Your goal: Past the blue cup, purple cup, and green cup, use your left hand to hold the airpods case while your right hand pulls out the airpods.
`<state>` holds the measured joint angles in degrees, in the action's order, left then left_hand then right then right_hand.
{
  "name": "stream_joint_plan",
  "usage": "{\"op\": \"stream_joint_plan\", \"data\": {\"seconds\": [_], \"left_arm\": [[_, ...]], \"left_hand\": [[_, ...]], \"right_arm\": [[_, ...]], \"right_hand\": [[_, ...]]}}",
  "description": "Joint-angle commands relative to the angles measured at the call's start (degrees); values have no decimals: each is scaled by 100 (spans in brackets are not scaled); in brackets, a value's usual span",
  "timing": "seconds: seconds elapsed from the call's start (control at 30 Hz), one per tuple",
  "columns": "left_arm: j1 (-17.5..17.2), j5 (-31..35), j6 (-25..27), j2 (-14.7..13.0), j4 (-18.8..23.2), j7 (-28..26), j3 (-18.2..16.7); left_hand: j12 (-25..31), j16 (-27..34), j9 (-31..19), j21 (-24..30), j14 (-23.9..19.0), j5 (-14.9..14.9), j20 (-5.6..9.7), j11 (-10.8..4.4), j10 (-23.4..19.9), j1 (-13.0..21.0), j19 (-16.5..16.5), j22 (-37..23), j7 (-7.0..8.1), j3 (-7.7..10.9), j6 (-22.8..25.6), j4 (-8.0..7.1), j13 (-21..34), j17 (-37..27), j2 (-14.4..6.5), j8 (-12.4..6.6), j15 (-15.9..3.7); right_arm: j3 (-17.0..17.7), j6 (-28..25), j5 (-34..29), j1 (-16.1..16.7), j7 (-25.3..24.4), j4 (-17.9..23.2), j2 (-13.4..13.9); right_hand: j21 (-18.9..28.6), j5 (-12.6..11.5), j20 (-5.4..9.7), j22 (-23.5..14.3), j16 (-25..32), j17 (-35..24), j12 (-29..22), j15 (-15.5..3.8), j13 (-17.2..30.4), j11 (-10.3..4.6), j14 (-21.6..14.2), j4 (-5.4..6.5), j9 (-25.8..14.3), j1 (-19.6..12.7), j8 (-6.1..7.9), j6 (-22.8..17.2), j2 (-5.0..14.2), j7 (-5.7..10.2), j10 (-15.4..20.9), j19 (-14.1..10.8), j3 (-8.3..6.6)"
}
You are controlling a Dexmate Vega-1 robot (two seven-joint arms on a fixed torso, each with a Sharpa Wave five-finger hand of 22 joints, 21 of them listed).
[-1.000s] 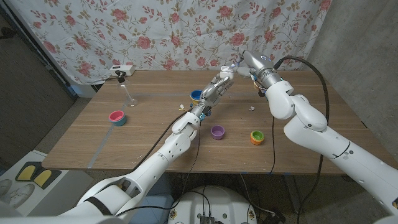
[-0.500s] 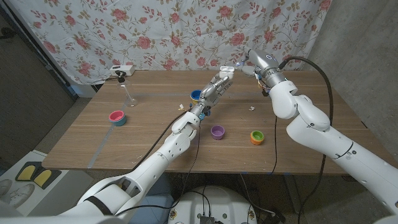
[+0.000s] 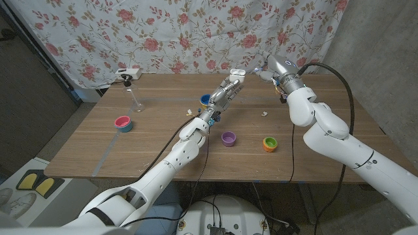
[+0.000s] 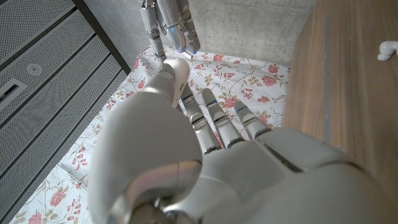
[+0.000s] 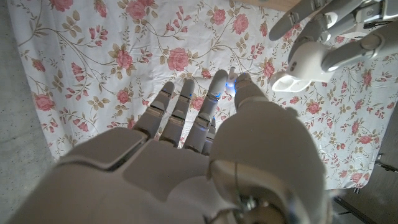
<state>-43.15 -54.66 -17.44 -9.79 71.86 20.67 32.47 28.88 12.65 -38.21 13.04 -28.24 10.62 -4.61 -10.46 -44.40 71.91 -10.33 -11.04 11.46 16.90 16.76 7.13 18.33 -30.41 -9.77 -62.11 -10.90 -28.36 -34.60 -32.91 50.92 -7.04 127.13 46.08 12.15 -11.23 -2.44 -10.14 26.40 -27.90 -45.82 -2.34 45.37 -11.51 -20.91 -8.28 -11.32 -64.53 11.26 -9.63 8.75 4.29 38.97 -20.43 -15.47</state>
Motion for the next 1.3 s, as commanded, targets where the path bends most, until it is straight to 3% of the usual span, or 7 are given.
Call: {"op": "stream_joint_plan", "data": {"seconds": [0.03,0.57,0.7,0.83,1.3], "left_arm": [[-50,17,2,-90,180,-19,-5],[-102,17,19,-164,365,-70,-4],[-93,24,26,-180,369,-36,11],[-131,63,14,-204,462,-158,1],[-162,61,-18,-220,540,-143,11]], "left_hand": [[23,-1,-20,5,-132,12,-7,-230,-291,-4,12,-11,37,25,37,21,959,-30,-41,-63,-205],[17,-4,-4,7,-132,9,0,-230,-291,-5,9,-12,37,28,32,25,959,-32,-40,-66,-201],[15,-3,-6,7,-138,8,-2,-230,-291,-6,8,-11,37,31,33,24,960,-32,-45,-72,-200],[17,1,-6,8,-143,7,1,-230,-294,-8,7,-11,37,27,32,25,963,-36,-41,-75,-203],[17,-5,1,8,-142,5,2,-231,-300,-9,5,-11,36,31,25,28,967,-33,-39,-80,-203]], "right_arm": [[-34,-268,-32,103,-183,-289,-20],[-359,-336,-493,103,-842,-1090,-230],[-328,-262,-348,116,-827,-1280,-304],[-356,-163,-309,113,-888,-1502,-338],[-596,-145,-684,127,-1214,-1996,-445]], "right_hand": [[5,-5,52,-15,-10,-10,-48,-893,0,-31,-45,0,-21,-48,1,-68,3,-13,21,-29,25],[56,2,132,-15,-123,55,-62,-908,-48,-77,6,7,-25,-21,2,-137,-21,32,23,-187,46],[54,4,133,-15,-131,58,-66,-922,-56,-80,10,13,-25,-12,-4,-134,-18,51,25,-189,53],[106,4,169,-11,-228,161,-67,-880,-104,-76,-41,-7,-29,-31,-14,-139,-35,46,35,-357,33],[67,17,138,-9,-289,179,-101,-936,-82,-85,37,17,-32,7,-12,-173,-38,81,11,-302,75]]}}
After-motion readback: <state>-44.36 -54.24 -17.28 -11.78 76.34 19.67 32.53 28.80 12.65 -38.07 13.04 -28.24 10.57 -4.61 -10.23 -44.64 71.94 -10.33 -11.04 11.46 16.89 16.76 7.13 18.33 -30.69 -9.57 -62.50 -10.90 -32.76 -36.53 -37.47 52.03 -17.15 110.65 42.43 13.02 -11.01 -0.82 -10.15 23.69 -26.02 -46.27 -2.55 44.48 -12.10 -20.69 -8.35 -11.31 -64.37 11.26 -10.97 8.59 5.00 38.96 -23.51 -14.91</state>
